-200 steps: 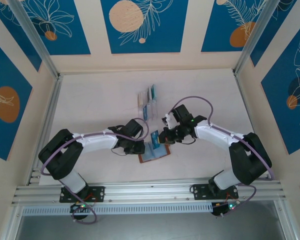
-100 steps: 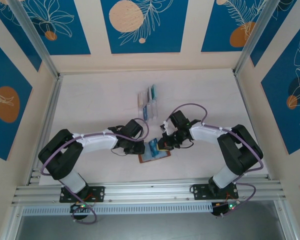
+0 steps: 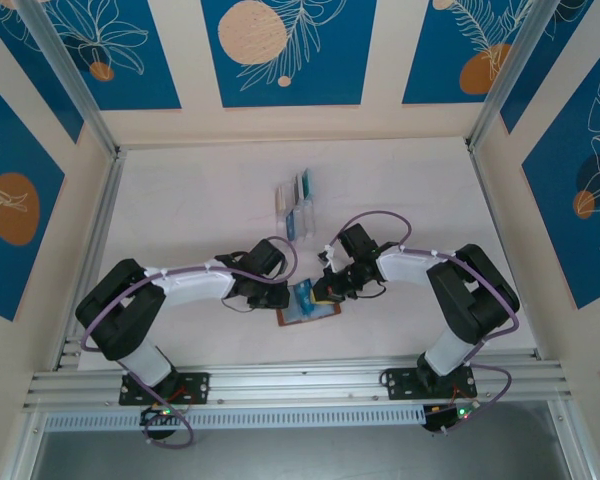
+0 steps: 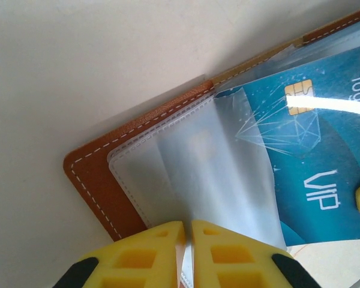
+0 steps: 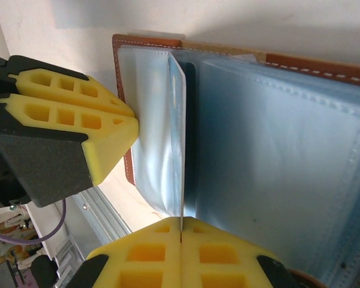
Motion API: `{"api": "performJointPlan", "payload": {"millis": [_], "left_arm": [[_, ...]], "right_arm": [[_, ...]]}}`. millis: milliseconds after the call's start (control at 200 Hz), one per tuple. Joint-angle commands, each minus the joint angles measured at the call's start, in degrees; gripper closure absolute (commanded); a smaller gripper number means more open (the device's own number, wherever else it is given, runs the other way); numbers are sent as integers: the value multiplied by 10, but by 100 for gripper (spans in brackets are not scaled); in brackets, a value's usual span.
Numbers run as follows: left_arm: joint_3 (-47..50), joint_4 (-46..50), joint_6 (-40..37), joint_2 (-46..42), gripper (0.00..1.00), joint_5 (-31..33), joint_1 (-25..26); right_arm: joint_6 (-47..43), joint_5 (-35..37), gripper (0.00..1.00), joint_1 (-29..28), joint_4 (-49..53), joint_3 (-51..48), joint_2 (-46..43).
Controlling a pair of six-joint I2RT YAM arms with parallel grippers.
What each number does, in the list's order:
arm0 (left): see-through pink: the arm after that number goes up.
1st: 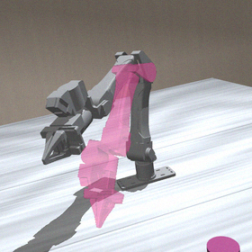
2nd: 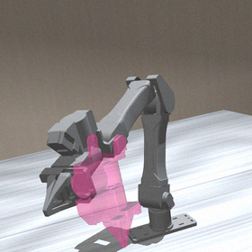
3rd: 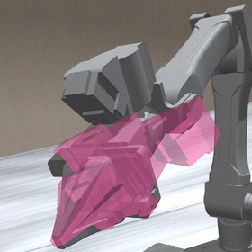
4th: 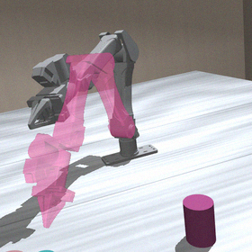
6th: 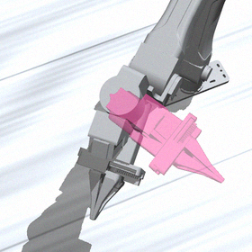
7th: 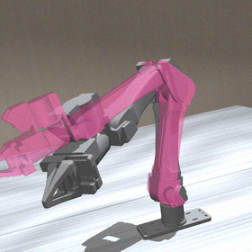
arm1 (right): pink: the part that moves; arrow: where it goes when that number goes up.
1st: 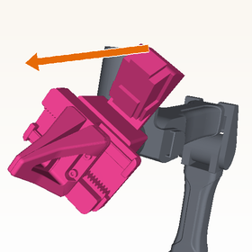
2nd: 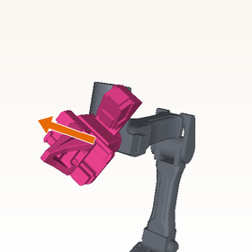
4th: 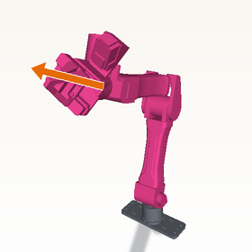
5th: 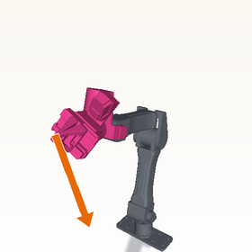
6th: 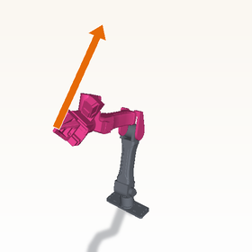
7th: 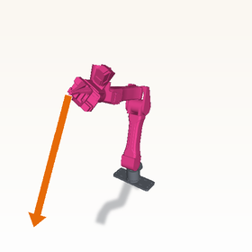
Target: Put the credit cards into the card holder
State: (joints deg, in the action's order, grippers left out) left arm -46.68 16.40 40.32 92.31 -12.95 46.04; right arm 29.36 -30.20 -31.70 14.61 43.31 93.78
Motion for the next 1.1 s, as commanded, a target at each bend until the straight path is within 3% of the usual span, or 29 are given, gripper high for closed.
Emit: {"api": "performJointPlan", "payload": {"millis": [0, 730, 1090], "left_arm": [[24, 41, -8, 14, 88, 33, 3], [53, 26, -6, 12, 89, 34, -1], [52, 30, -6, 15, 89, 42, -3]], "right_arm": [[-4, -13, 100, -2, 22, -6, 17], [17, 7, 100, 11, 6, 48, 76], [27, -67, 100, 10, -20, 3, 61]]}}
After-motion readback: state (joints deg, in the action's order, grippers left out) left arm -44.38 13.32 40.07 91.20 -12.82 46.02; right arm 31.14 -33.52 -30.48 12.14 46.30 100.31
